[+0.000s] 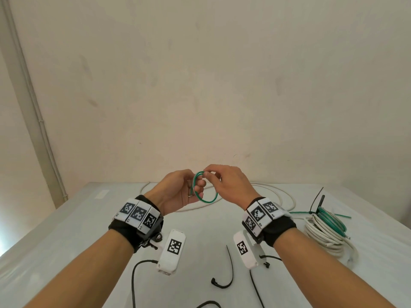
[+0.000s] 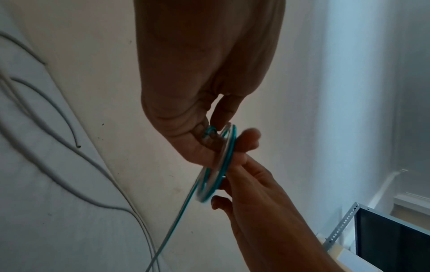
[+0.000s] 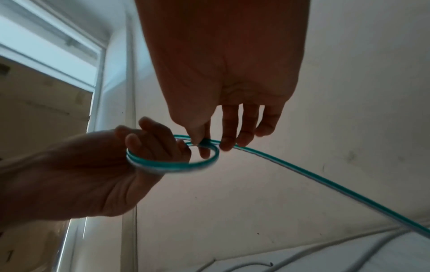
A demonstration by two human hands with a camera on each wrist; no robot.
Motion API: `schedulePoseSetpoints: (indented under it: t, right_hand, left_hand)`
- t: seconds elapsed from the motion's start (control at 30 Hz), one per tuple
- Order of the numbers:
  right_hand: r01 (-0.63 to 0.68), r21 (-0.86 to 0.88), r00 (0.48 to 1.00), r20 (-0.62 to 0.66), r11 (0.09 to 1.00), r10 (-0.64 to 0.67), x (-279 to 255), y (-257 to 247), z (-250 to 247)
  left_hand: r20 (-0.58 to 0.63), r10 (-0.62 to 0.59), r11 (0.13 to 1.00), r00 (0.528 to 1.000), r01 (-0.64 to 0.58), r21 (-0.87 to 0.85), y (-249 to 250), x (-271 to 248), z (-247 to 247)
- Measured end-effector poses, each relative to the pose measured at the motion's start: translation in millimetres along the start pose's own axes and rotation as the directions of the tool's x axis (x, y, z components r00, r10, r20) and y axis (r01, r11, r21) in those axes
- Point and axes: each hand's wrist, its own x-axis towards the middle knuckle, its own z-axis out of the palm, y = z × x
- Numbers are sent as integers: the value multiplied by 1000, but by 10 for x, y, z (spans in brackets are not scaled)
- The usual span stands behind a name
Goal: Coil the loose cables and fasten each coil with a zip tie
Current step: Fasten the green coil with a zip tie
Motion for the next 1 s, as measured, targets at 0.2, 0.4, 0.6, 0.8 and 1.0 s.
schedulePoseSetpoints:
  t: [0.2, 0.4, 0.6, 0.8, 1.0]
  right_hand:
    - [55, -31, 999, -1, 998, -55, 23, 27, 27]
    - [60, 62, 998, -13, 996, -60, 29, 15, 43]
    - [136, 133, 991, -32, 982, -133, 11, -35, 65]
    - [276, 46, 957, -105, 960, -270, 63, 4, 104]
    - [224, 165, 972, -107, 960, -209, 91, -24, 58]
  left_hand:
    - [-67, 9, 1000, 998, -10, -23, -22, 37, -12]
    - [-66, 71, 997, 995, -71, 15, -35, 25, 19]
    - [45, 10, 1000, 999, -11, 21, 41, -45, 78]
    - [66, -15, 999, 998, 12, 53, 136, -28, 44]
    - [46, 94, 995, 995, -95, 17, 100, -30, 92]
